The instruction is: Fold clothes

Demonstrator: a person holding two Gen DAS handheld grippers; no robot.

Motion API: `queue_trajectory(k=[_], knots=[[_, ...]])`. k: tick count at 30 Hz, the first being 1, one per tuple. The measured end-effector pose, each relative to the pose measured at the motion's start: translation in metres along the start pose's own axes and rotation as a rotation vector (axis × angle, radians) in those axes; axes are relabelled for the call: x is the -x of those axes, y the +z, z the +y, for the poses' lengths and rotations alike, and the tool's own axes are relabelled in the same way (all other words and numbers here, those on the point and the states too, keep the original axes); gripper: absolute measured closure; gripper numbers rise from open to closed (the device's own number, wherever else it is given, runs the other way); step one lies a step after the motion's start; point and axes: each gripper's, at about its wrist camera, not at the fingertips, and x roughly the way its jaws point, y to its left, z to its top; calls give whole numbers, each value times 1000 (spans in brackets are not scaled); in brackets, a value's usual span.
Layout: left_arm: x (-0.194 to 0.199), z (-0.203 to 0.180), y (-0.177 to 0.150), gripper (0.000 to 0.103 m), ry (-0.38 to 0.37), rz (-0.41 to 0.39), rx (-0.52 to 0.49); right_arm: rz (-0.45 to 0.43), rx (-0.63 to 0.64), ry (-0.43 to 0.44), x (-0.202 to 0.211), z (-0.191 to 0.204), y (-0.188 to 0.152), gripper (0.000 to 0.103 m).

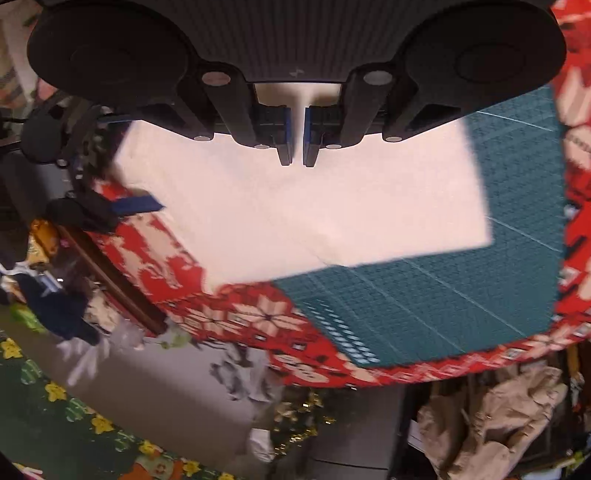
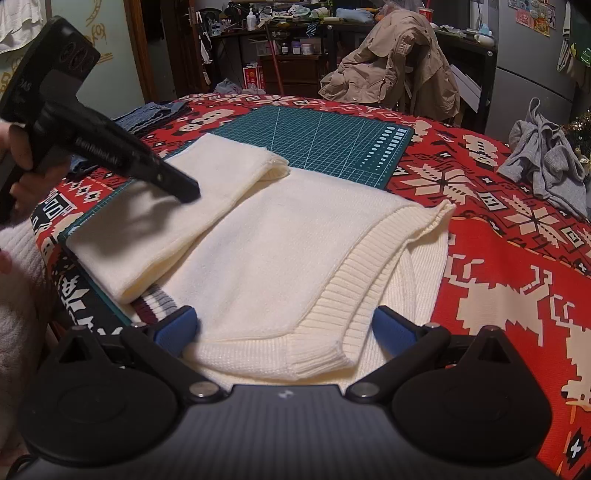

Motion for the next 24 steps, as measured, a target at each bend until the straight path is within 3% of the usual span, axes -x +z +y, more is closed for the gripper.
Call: queue_trajectory(k=[3,8,14,18,24], knots=[[-2,-13,-2,97,8,-16,-28,-1,0,0,0,-1,0,1],[32,-10,-16,97,5,-49,34,-2,1,1,-1,-1,0,1],[67,0,-48,97,55,-3,89,-3,1,1,-1,-1,0,1],[60,-3,-63,97,48,30,96,-3,1,1,-1,-1,0,1],[31,-30,-54,97,-20,31,53,-5,-1,-2,-2,-1,0,1]])
